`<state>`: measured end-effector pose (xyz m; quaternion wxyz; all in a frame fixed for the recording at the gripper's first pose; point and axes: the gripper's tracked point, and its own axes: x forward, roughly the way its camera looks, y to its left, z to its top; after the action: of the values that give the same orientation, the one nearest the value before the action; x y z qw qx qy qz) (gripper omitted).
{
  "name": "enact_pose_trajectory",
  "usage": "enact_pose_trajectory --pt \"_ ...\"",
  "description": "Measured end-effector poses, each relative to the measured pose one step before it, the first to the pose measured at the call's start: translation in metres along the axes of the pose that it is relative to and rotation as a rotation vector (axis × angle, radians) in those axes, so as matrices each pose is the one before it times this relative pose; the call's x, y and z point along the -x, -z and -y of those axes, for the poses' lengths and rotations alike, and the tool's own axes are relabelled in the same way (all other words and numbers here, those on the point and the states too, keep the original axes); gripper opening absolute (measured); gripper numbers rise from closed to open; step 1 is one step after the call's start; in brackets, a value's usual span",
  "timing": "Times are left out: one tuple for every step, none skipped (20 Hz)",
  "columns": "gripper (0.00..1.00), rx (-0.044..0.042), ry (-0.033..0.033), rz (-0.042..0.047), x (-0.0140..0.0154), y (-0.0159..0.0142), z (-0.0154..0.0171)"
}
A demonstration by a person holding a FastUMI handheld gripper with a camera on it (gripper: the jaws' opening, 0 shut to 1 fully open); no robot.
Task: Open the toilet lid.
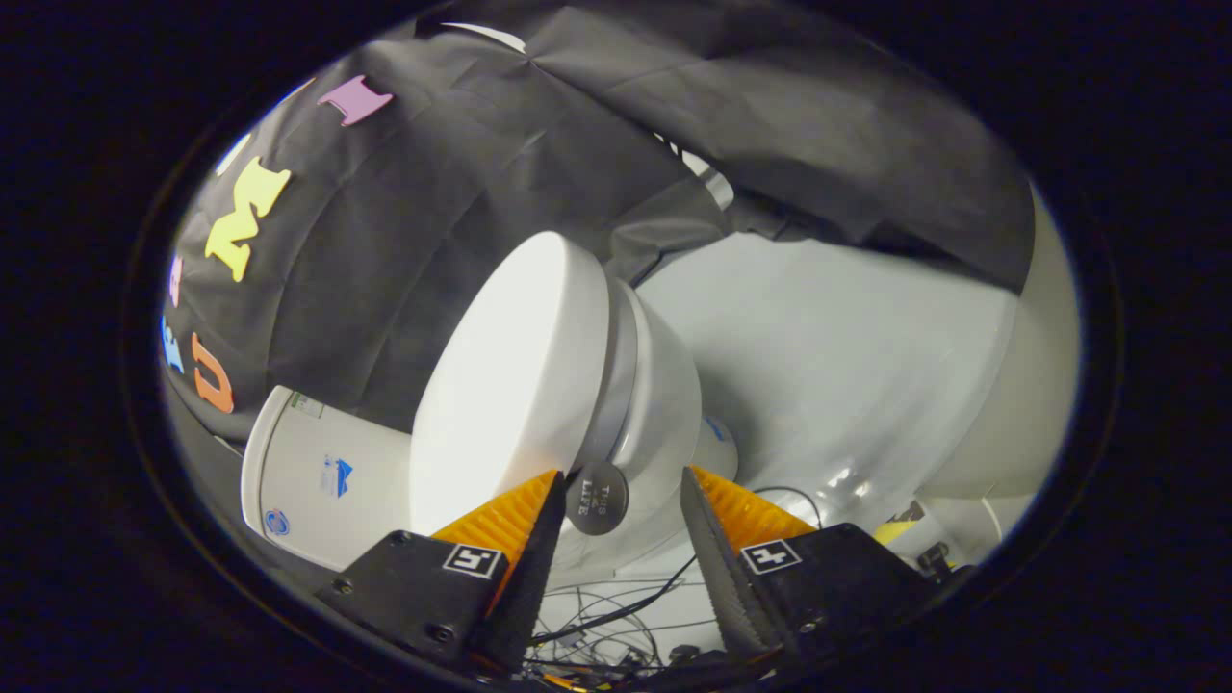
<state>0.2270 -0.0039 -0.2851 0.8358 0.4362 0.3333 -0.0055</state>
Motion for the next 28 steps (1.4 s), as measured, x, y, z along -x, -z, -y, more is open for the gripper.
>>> enact_pose_trajectory --pt "0.72 -0.01251 -0.00771 -0.01521 -0.00313 0.00254 -0.00112" --pt "0.69 -0.0109 -0.00926 -0.00968 -0.00088 0.00101 -0.00107" --pt "0.66 -0.00605 -0.00537 -0.00928 -0.00174 -0.00041 -0.00195" --pt "0.63 0.00079 -0.01143 -0.00853 -0.00219 0.00165 -0.0028" --pt "0.58 0.01146 -0.00605 -0.00423 -0.0023 -0.00016 -0.00286" --pt "0.53 0.01025 -0.00967 0.00482 -0.00166 -0.00219 -0.00347" --pt "0.46 0.00714 0.00772 -0.00054 0.00079 0.00178 0.00078" --pt "0.38 0.0015 -0.00169 -0.00267 0.0002 -0.00131 0.00042" --pt "0.38 -0.00954 -0.00224 -0.00105 0.00062 0.00052 -0.00094" --pt "0.34 -0.00506 -0.003 -0.0006 0.00111 0.0015 -0.00077" --pt "0.31 0.00115 -0.0013 -0.00125 0.00056 -0.0028 0.00041" --pt "0.28 0.00332 -0.00235 0.00268 -0.00096 0.00129 -0.00049" --pt "0.27 -0.00662 -0.00762 0.00249 0.00122 -0.00133 -0.0009" --pt "0.23 -0.03138 -0.01453 0.00076 0.00283 -0.00313 -0.00041" --pt "0.22 -0.06107 -0.02095 -0.0081 0.00084 0.0013 -0.00114" --pt "0.18 -0.07905 -0.01816 -0.01664 0.00051 -0.00038 -0.00009" --pt "0.17 -0.06814 -0.00985 -0.02175 -0.00154 0.00125 0.0017" --pt "0.17 -0.03876 0.00095 -0.01676 -0.00154 -0.00002 0.00065" --pt "0.17 0.00977 0.00763 -0.00271 -0.00187 0.00249 -0.00001" --pt "0.17 0.02798 0.01942 0.00298 -0.0018 0.00054 0.00163" --pt "0.17 0.03444 0.01541 0.00931 0.0024 0.00128 -0.00207" --pt "0.17 0.03073 0.00803 0.00268 0.0004 -0.00062 -0.00041" --pt "0.17 0.00157 0.00121 0.00134 0.00447 -0.00169 -0.00163" --pt "0.17 -0.01122 -0.01496 -0.00317 0.00087 0.00007 -0.00282" --pt "0.16 -0.02793 -0.0178 -0.00264 0.00038 0.00006 -0.00228" --pt "0.13 -0.02491 -0.01274 -0.00407 0.00227 -0.0006 -0.00163" --pt "0.12 -0.0054 -0.00074 -0.00353 -0.00263 0.00233 0.00135" --pt "0.11 0.01563 0.00149 0.00025 -0.00162 0.00191 0.00024"
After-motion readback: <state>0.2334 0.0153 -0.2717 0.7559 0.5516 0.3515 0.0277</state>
